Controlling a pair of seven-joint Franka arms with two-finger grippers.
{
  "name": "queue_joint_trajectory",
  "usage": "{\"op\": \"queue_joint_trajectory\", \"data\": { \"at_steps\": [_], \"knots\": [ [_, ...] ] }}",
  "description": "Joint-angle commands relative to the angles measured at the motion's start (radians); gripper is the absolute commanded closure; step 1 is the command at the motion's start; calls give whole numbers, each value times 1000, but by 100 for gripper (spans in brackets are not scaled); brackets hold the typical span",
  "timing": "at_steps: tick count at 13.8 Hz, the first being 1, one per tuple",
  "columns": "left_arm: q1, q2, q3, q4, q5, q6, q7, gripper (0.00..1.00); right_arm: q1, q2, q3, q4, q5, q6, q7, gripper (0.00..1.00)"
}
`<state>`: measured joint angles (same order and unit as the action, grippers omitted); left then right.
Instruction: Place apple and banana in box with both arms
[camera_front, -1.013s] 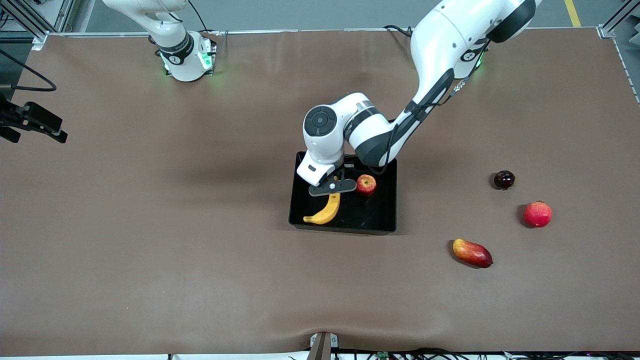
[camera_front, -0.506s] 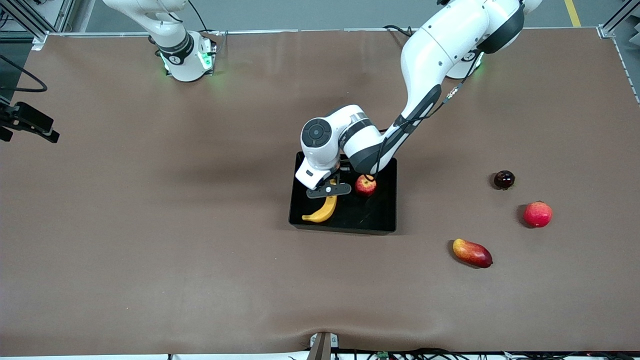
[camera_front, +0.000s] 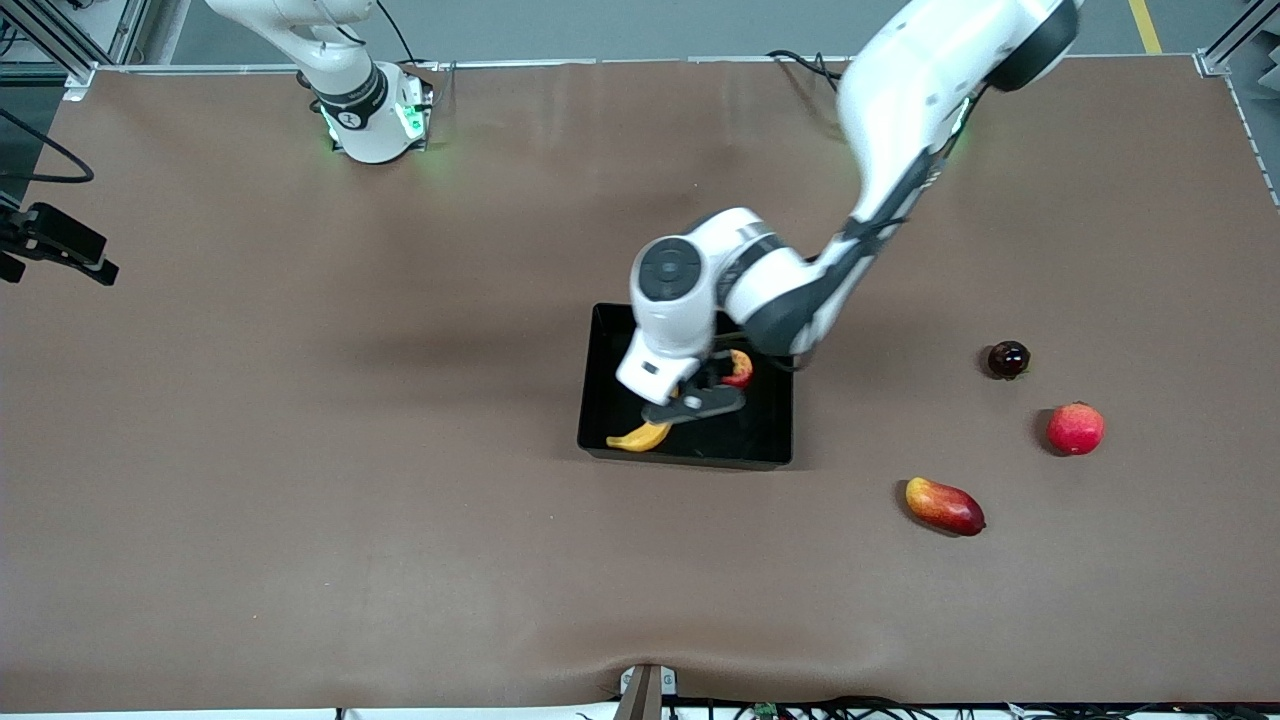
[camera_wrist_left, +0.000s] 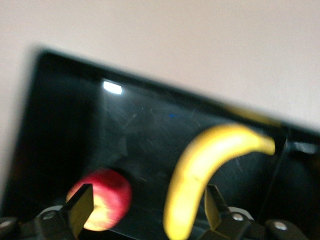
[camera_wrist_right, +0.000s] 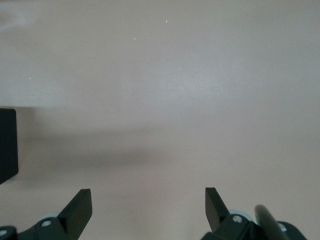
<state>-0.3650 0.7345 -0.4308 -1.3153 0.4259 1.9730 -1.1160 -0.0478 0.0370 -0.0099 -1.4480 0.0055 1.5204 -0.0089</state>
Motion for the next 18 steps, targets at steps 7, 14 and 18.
{"op": "queue_joint_trajectory", "data": {
  "at_steps": [7,14,18],
  "knots": [
    [365,-343,-6,-39,-151,-266,261,0,-15,-3,8,8,17,-2,-5,0],
    [518,-492,-6,-44,-193,-379,579,0,-24,-3,7,8,16,-8,-3,0],
    [535,-567,7,-70,-262,-436,675,0,-23,-3,7,8,17,-6,-3,0]
  ]
}}
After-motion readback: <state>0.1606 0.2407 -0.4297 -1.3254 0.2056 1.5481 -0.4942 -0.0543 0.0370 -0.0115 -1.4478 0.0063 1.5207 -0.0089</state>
